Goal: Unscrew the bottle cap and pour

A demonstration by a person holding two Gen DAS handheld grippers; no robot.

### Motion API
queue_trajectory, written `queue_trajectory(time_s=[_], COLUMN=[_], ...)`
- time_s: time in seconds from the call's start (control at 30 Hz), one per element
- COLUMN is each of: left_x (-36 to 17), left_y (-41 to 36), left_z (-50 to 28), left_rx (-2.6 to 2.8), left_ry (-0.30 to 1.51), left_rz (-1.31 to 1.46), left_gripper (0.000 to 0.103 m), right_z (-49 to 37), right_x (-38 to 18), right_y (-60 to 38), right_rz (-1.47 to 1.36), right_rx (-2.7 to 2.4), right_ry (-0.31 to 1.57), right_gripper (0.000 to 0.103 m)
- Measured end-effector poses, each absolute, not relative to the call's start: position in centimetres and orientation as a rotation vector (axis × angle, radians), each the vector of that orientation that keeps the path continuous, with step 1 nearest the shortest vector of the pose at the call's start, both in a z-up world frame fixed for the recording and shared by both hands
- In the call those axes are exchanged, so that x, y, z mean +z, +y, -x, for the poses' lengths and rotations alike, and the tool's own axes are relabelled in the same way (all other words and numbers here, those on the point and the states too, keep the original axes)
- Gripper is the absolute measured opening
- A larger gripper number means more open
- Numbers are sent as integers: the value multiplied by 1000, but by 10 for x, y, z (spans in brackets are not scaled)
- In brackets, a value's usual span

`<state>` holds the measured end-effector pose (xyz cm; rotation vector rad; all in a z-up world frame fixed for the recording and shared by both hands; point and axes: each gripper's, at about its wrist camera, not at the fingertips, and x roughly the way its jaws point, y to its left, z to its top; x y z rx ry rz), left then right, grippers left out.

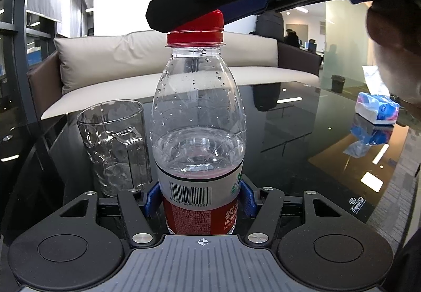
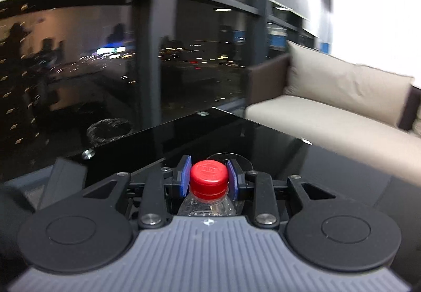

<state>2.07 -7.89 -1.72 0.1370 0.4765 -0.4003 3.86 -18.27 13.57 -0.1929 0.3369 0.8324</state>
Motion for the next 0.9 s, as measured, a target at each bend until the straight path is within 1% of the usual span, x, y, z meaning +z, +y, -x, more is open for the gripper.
queue_trajectory(time_s=[0.1, 0.23, 0.33, 0.4, 0.63, 0.67, 0.73, 0.9], left_x=[-18, -17, -17, -18, -18, -18, -18, -17], left_y=[-79, -79, -78, -78, -79, -79, -79, -80], left_z=[-20, -22, -22, -21, -20, -19, -19, -20], left_rx=[-401, -399, -394, -390, -387, -388, -389, -389], left_ry=[476, 480, 480, 481, 480, 480, 481, 483], left_rz=[-140, -134, -134, -134, -137, -138, -138, -140], left_gripper=[55, 55, 55, 55, 55, 55, 55, 55], right_z=[-47, -43, -23, -19, -10, -9, -7, -13], right_x=[140, 147, 147, 146, 140, 140, 138, 137], right_y=[-191, -190, -184, -181, -171, -169, -166, -169], right_rz=[204, 239, 254, 237, 149, 136, 112, 125], right_rx=[908, 880, 764, 719, 596, 578, 542, 586], right_ry=[353, 368, 336, 333, 338, 339, 340, 344], right_gripper=[32, 33, 40, 42, 41, 40, 33, 32])
